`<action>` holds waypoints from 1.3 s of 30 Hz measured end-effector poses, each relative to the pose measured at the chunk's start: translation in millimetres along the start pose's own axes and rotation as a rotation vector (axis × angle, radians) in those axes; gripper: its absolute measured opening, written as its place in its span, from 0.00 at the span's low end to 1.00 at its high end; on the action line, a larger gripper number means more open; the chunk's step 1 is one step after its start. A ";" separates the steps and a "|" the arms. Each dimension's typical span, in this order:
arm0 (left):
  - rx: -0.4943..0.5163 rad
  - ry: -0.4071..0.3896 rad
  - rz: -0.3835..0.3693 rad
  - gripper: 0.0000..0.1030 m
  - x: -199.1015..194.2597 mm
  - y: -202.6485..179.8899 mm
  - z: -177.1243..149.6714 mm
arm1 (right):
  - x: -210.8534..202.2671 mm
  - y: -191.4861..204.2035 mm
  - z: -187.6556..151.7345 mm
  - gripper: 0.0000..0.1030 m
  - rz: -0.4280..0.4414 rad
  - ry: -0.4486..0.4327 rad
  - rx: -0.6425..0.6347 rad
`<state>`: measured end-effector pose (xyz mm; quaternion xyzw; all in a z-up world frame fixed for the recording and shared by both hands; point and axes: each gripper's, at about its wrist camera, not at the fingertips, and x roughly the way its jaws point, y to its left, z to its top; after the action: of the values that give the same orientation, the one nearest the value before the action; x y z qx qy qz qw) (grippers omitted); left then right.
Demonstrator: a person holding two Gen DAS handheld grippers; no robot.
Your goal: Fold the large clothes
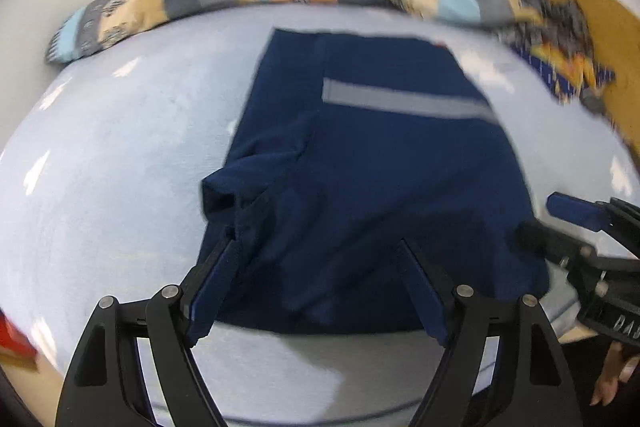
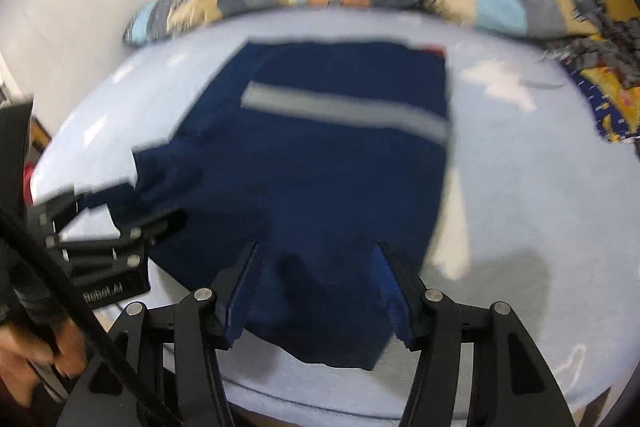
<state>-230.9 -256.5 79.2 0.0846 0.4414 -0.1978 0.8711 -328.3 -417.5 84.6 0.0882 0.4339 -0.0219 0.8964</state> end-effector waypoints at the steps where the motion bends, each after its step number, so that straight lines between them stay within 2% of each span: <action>1: -0.010 -0.029 0.014 0.79 -11.3 -1.5 -2.5 | -9.9 0.4 0.7 0.61 -0.029 -0.027 -0.015; 3: 0.004 -0.069 0.071 0.84 -29.2 -5.6 -2.6 | -24.4 0.5 0.3 0.61 -0.060 -0.046 -0.014; 6: 0.031 -0.207 0.123 0.95 -63.8 -14.8 0.6 | -58.2 2.3 9.2 0.61 -0.027 -0.077 0.026; 7: 0.026 -0.266 0.130 0.98 -75.8 -15.9 -0.7 | -74.3 6.8 16.1 0.64 -0.022 -0.117 0.023; 8: 0.026 -0.298 0.130 0.98 -82.4 -15.0 -2.0 | -91.7 13.3 22.3 0.77 -0.030 -0.182 0.002; 10: 0.019 -0.341 0.155 0.98 -91.1 -12.3 -2.7 | -113.8 24.2 26.0 0.91 -0.097 -0.302 -0.044; 11: 0.019 -0.363 0.149 0.98 -93.7 -10.0 -2.5 | -116.3 28.8 26.0 0.91 -0.150 -0.351 -0.058; 12: 0.020 -0.377 0.158 0.99 -93.8 -8.6 -2.6 | -112.7 30.3 25.4 0.91 -0.166 -0.361 -0.051; 15: -0.010 -0.402 0.204 1.00 -81.6 0.0 -2.8 | -84.1 33.9 18.3 0.91 -0.145 -0.362 -0.014; 18: -0.083 -0.390 0.191 1.00 -65.1 8.7 -9.2 | -60.3 42.8 8.3 0.90 -0.171 -0.317 -0.101; 20: -0.093 -0.363 0.169 1.00 -48.8 10.8 -13.5 | -52.5 43.7 3.5 0.90 -0.163 -0.271 -0.129; 22: -0.070 -0.314 0.162 1.00 -35.0 10.4 -10.3 | -48.1 39.6 -2.4 0.90 -0.139 -0.250 -0.110; 26: -0.065 -0.278 0.139 1.00 -20.1 13.0 -7.2 | -29.9 25.1 -5.8 0.90 -0.108 -0.169 -0.058; 29: -0.051 -0.189 0.119 1.00 -0.6 11.6 -8.1 | -17.9 14.4 -10.4 0.90 -0.115 -0.108 -0.017; 32: -0.040 -0.042 0.143 1.00 29.0 13.9 -12.4 | -6.2 11.8 -19.8 0.90 -0.130 -0.053 -0.018; 34: -0.068 -0.004 0.119 1.00 36.5 18.5 -13.4 | 3.0 14.9 -24.7 0.90 -0.169 -0.013 -0.047; 36: -0.072 -0.008 0.118 1.00 36.4 18.8 -12.6 | 22.8 22.7 -31.4 0.90 -0.215 0.067 -0.115; 37: -0.063 -0.007 0.126 1.00 37.0 16.6 -12.3 | 33.3 26.1 -35.8 0.90 -0.208 0.109 -0.131; 39: -0.070 -0.041 0.122 1.00 30.0 14.6 -11.8 | 39.8 29.9 -39.3 0.89 -0.185 0.135 -0.126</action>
<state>-217.5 -247.5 47.6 0.0770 0.4242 -0.1305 0.8928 -330.5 -379.6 33.7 -0.0073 0.5001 -0.0710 0.8630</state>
